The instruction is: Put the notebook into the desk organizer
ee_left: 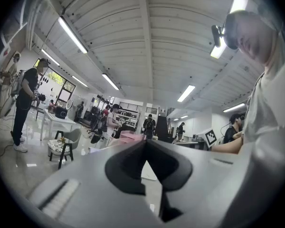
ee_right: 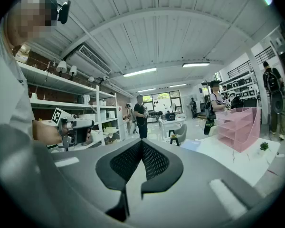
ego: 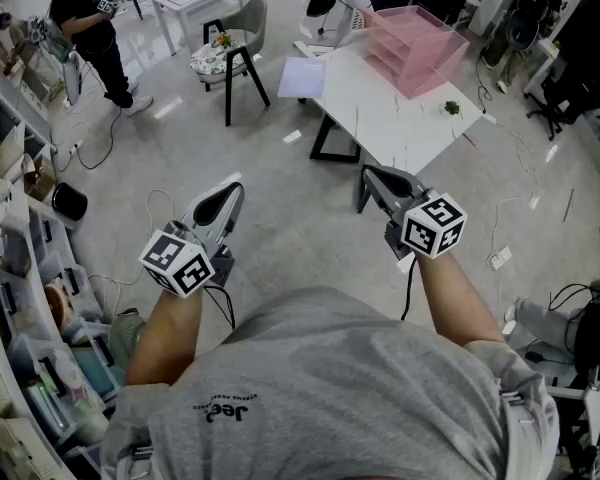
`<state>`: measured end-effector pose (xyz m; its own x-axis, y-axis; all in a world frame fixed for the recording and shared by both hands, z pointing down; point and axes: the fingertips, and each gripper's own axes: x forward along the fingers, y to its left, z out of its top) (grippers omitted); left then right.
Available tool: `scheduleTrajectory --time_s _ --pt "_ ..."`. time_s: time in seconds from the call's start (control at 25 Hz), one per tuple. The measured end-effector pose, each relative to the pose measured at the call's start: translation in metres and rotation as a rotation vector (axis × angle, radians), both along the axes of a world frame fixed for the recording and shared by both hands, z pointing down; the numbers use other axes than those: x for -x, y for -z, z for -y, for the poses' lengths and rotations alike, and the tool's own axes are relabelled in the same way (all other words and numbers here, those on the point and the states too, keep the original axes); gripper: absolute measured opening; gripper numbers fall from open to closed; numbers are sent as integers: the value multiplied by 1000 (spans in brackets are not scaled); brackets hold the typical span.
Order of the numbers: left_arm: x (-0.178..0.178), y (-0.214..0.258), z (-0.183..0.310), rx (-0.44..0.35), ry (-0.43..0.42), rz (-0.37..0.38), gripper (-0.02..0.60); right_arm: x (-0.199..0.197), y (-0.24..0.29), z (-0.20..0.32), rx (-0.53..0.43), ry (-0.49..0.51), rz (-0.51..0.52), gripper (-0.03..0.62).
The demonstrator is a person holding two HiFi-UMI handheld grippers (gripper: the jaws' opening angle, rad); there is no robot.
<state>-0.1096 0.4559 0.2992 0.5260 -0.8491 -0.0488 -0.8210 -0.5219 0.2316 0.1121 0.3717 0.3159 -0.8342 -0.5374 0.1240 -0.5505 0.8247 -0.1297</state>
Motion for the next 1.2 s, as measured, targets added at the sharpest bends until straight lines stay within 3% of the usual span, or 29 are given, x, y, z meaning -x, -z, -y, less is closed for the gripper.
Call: scheduleTrajectory --time_s 0.76,0.8,0.84,0.88,1.2 --pt "-20 -5 9 43 -18 13 50 -16 6 13 -14 -6 33 3" --pt "-26 -5 10 46 -39 12 119 -19 6 15 -17 -4 31 3" --pt "-34 -4 12 47 -59 11 320 -22 7 16 -21 -1 29 3" --pt "-40 -2 13 45 -71 12 363 -25 8 17 -24 2 28 3" --pt "-89 7 27 24 -61 12 411 -66 12 30 -29 45 31 3"
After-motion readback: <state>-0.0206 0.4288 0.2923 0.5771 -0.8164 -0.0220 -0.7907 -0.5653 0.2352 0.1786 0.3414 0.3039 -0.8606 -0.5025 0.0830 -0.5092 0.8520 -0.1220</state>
